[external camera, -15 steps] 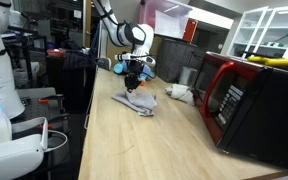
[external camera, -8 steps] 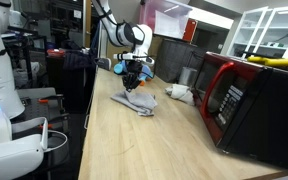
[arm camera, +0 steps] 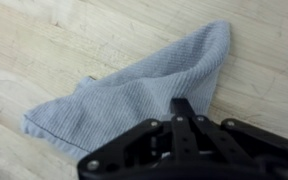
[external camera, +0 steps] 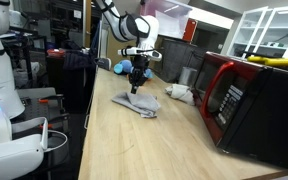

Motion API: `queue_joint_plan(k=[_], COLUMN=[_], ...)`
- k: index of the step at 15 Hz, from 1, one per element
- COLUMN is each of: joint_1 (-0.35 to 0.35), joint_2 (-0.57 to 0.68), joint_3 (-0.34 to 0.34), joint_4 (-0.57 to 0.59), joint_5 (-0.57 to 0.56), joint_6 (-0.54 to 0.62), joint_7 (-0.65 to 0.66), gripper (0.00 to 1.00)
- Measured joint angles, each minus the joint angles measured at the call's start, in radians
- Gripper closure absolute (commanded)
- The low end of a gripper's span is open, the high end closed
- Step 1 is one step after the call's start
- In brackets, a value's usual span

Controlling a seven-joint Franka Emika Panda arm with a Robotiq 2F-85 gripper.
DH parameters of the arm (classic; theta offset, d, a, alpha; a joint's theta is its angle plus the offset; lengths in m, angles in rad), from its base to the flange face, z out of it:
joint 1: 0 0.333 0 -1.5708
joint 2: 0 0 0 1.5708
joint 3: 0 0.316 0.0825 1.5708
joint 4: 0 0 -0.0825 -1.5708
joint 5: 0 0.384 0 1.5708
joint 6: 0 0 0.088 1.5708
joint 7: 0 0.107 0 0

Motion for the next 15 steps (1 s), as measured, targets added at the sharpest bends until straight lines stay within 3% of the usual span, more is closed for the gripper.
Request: queue_joint_plan(k=[9, 15], joint_1=[-0.008, 0.004], joint_2=[-0.007, 0.051], joint_3=[0.000, 0.000], joint_4=[-0.009, -0.024], joint_5=[0.001, -0.042], joint_6=[0.002, 0.001], joint_7=[0.000, 0.001], gripper=[1.00, 1.00])
